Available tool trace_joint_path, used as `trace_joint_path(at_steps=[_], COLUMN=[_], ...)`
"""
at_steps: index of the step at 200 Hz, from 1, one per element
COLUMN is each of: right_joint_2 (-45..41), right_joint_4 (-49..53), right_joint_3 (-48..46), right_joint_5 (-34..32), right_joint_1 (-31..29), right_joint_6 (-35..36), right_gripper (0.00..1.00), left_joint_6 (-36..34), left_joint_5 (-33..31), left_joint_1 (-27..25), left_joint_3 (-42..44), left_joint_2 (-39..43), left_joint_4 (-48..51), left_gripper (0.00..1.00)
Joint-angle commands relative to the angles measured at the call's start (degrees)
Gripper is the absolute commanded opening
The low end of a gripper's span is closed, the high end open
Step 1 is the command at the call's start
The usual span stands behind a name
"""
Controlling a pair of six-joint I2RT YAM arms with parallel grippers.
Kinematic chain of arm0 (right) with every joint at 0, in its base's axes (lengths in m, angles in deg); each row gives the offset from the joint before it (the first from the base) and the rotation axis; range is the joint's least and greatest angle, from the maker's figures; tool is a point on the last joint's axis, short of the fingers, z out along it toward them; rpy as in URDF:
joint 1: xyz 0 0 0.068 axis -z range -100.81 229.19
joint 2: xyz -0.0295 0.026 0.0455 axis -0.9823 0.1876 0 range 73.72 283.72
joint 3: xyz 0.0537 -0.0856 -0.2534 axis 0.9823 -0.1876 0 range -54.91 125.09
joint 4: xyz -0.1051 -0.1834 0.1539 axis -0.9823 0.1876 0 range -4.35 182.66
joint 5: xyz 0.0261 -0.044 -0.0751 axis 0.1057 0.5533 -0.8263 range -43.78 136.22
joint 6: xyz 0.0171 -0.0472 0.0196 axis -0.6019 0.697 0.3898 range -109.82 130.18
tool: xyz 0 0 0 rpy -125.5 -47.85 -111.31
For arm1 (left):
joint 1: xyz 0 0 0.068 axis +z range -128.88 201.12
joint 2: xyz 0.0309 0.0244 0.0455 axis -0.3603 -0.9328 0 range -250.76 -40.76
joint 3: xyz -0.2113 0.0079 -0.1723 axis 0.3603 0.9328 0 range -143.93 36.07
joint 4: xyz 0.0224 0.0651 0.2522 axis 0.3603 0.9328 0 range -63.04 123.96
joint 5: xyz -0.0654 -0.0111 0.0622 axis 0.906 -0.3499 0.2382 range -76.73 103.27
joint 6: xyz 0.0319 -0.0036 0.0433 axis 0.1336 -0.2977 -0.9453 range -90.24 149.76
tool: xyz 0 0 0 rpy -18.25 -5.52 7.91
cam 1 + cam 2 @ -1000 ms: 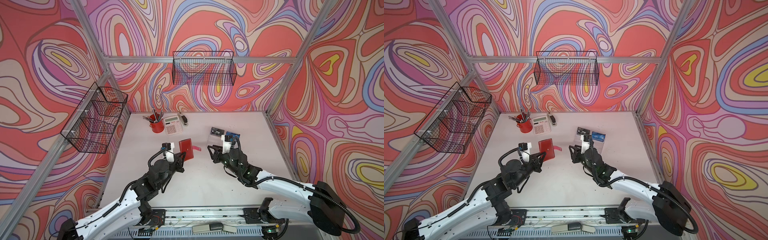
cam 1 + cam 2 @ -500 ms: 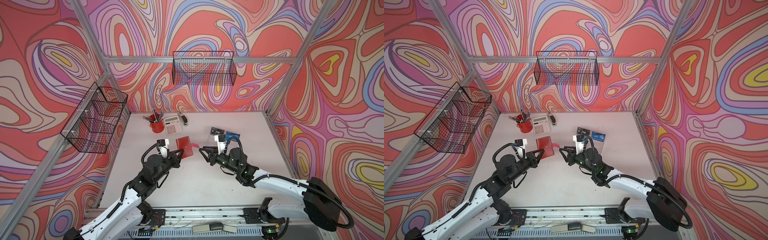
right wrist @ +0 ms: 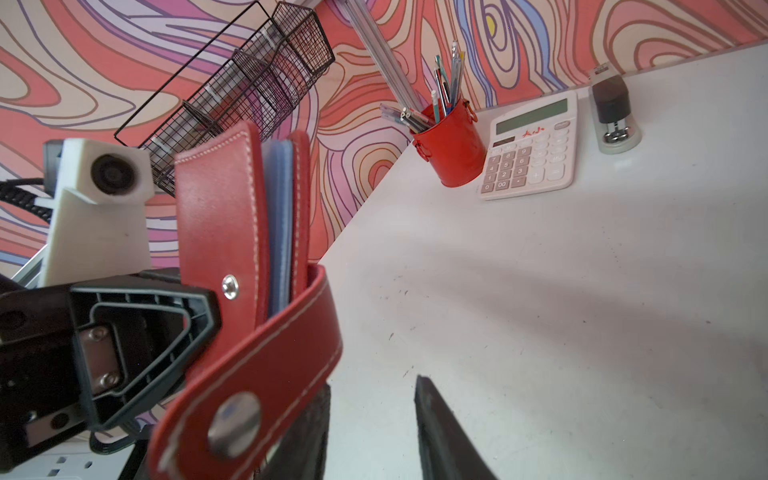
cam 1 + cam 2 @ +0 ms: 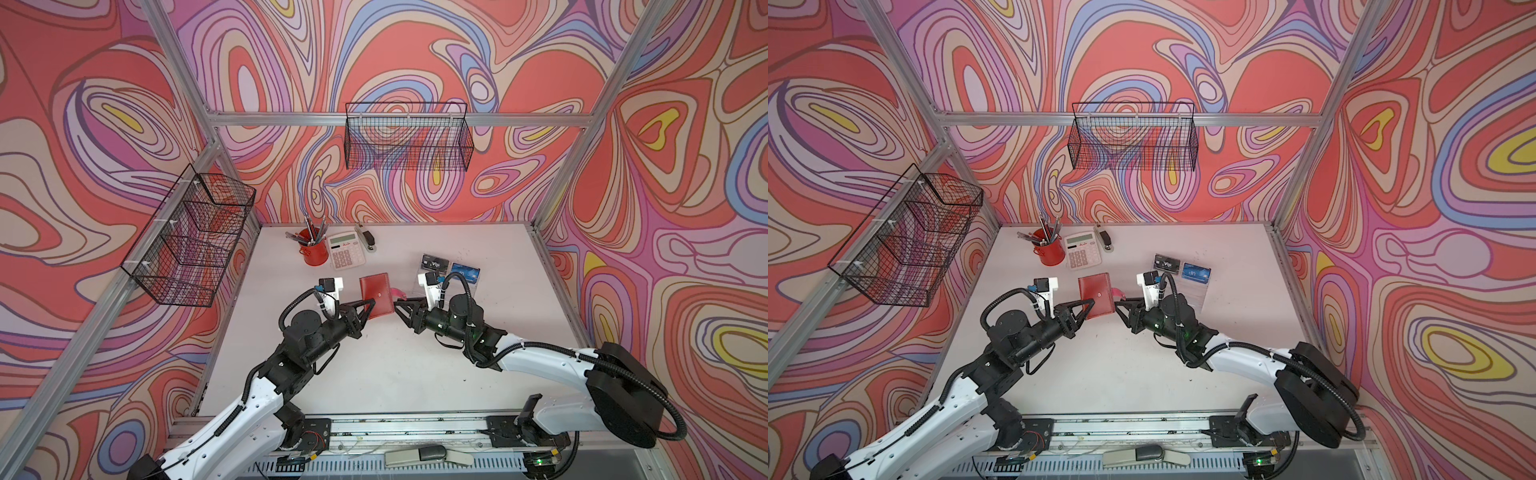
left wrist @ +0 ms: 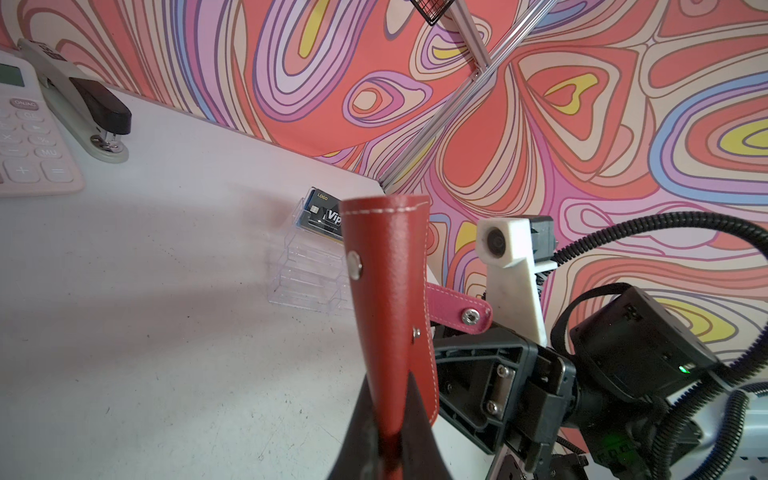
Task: Put the credit cards into the card holder
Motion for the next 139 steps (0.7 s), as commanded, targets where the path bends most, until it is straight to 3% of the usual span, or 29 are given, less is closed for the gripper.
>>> trace_joint_path(at_steps=[1,139], right_joint_2=[0.1,0.8], right_joint_4=[-2.5,-4.3], right_joint_3=[1.0,1.2], right_joint_5=[2.0,3.7], right_joint_1=[-0.2,-1.5], right_joint_6=[-0.9,-1.5], right_gripper=[0.37,0.33], left_joint_6=[-1.1,-1.8], left_joint_5=[1.4,1.6], left_joint_1=[0.2,0.2], left_joint_3=[0.3,0.7], left_joint_2=[-0.1,0.2], left_joint_4=[-3.4,-3.8], left_gripper=[0.0,0.0])
